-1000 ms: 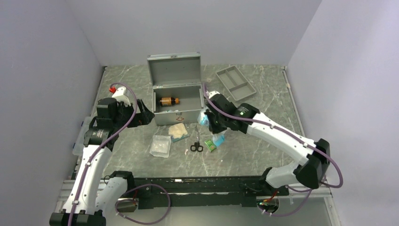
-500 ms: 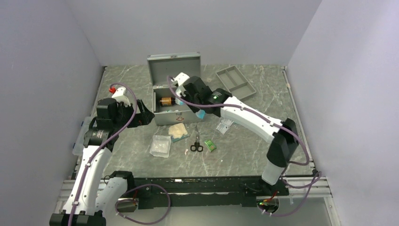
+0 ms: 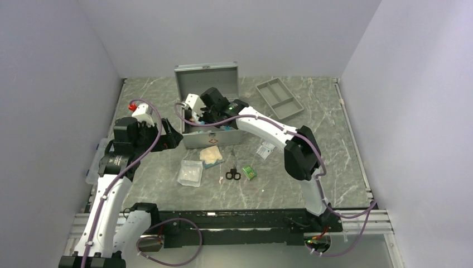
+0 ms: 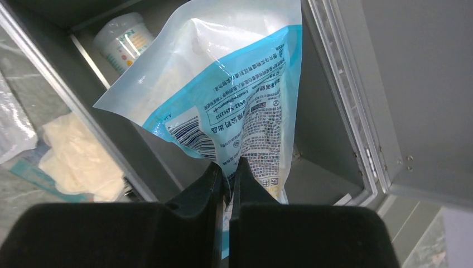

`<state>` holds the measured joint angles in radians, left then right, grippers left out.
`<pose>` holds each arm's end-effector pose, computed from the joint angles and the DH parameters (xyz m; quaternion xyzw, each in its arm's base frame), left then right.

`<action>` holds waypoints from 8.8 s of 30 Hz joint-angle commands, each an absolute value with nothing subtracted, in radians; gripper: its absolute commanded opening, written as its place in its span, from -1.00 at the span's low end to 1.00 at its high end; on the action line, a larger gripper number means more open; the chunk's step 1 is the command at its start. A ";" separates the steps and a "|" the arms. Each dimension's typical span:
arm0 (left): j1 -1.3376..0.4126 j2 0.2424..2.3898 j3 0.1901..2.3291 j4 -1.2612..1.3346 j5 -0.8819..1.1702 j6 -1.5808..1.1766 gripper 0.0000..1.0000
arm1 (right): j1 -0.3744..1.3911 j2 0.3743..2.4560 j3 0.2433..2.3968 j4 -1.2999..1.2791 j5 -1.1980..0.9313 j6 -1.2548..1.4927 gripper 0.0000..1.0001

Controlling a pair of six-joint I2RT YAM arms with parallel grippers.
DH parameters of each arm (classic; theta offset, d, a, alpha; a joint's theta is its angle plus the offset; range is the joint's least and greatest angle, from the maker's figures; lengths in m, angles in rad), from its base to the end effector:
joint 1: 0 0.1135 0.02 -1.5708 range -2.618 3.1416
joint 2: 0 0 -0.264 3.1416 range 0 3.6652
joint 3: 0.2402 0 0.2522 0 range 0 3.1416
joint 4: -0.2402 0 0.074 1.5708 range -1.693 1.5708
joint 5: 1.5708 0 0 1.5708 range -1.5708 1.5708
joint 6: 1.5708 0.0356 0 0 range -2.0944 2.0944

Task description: Organize the medicine kit

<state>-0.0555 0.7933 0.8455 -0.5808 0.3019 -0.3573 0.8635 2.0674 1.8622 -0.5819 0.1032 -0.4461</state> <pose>0.1687 -0.0200 0.3199 -0.0549 0.8589 -0.2285 0.4550 0.3115 0.3587 0.2769 -0.5465 0.7441 0.0324 0.3830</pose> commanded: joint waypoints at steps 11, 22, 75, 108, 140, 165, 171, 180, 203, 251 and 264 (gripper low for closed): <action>-0.051 0.776 0.845 -0.553 0.300 -0.354 0.98 | 0.777 2.225 2.003 -0.625 -0.066 -0.537 -1.00; -0.057 0.782 0.861 -0.579 0.250 -0.356 0.98 | 0.764 2.162 1.974 -0.564 -0.023 -0.486 -0.02; -0.161 1.152 0.518 -0.495 0.235 -0.618 0.09 | 0.775 0.998 1.113 -0.357 -0.126 0.066 0.65; -0.209 0.929 0.702 -0.706 0.275 -0.609 -1.00 | 0.777 0.934 1.036 -0.358 -0.052 0.080 0.68; -0.318 1.767 1.622 -0.837 0.105 -0.503 -1.00 | 0.774 0.761 0.911 -0.544 0.146 0.236 0.75; -0.351 1.866 1.565 -0.795 0.070 -0.531 -0.44 | 0.775 0.712 0.865 -0.572 0.169 0.227 0.85; -0.356 1.829 1.549 -0.790 0.052 -0.534 -0.18 | 0.774 0.713 0.874 -0.575 0.168 0.223 0.86; -0.364 1.721 1.587 -0.808 0.044 -0.522 0.08 | 0.775 0.708 0.877 -0.572 0.196 0.241 0.91; -0.386 1.330 1.384 -0.740 0.187 -0.368 0.99 | 0.464 1.251 1.055 -0.363 0.329 0.340 0.70; -0.387 1.132 1.003 -0.676 0.279 -0.226 0.99 | 0.159 2.303 2.065 -0.543 0.111 0.051 0.17; -0.386 1.128 1.003 -0.681 0.266 -0.220 0.99 | 0.160 2.387 2.194 -0.583 0.068 0.026 0.19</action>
